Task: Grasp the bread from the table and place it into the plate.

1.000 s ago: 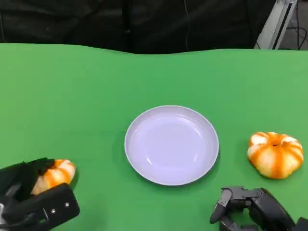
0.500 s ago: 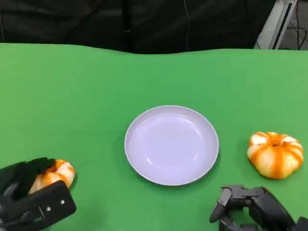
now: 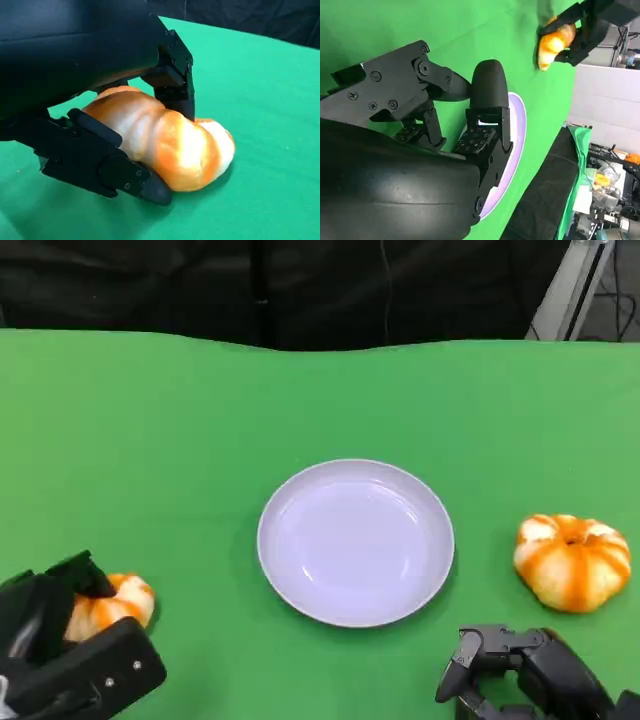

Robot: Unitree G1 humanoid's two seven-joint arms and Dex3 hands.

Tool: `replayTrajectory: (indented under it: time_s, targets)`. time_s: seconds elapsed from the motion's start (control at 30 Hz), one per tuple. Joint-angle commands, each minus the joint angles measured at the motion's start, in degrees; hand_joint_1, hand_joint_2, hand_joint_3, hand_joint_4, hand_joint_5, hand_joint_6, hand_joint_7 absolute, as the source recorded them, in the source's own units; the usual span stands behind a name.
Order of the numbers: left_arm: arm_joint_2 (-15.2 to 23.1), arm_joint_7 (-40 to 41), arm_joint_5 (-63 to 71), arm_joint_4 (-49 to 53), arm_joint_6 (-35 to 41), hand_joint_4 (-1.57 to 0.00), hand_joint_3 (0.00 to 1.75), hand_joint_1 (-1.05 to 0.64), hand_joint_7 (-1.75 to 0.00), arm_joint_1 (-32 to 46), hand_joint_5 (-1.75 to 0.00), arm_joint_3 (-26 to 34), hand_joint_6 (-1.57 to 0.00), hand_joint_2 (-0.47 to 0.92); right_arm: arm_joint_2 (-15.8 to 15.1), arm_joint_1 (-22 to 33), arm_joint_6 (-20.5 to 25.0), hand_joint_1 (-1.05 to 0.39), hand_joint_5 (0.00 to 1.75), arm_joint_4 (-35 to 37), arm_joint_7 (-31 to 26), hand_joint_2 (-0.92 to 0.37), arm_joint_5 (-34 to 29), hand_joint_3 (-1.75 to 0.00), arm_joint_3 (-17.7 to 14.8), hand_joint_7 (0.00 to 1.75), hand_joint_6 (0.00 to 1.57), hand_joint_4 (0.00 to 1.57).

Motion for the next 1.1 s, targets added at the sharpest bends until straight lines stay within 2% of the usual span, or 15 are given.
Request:
replayTrajectory:
  time_s: [0.03,0.4,0.63,1.03,1.1]
  targets:
    - [0.16,0.3,-0.89,0.75,-0.36,-0.69,0.0,-0.1,-1.75,0.92,-1.75,0.65,-0.52,0.79,-0.95,0.02,0.21,-0.14,1.45,0.32,-0.46,-0.68,0.08,-0.83,-0.45,1.12,0.86,0.82]
    - [-0.29,0.64,-1.39,-2.54,-2.18,-0.67,0.0,-0.12,-1.75,2.67,-1.75,1.3,-0.52,0.78,-0.87,0.04,0.11,-0.14,1.45,0.51,0.03,-0.68,0.5,-0.83,-0.46,1.12,0.86,0.81]
    - [-0.33,3.45,1.73,-13.47,-2.83,-0.66,0.01,-0.12,-1.75,6.49,-1.75,1.84,-0.49,0.8,-0.65,-0.21,0.15,-0.14,1.45,0.84,-0.22,-0.69,0.16,-0.82,-0.31,1.11,0.86,0.81]
    - [-0.66,2.87,2.35,-15.45,-1.88,-0.65,0.01,-0.13,-1.75,7.2,-1.75,2.13,-0.48,0.81,-0.67,-0.24,0.08,-0.14,1.45,0.92,-0.42,-0.69,-0.04,-0.82,-0.27,1.11,0.86,0.81]
    - [-1.82,2.71,2.83,-20.59,-1.25,-0.64,0.01,-0.11,-1.75,6.1,-1.75,2.05,-0.47,0.82,-0.5,-0.16,0.67,-0.14,1.45,0.6,-0.6,-0.69,-0.19,-0.83,-0.15,1.12,0.86,0.81]
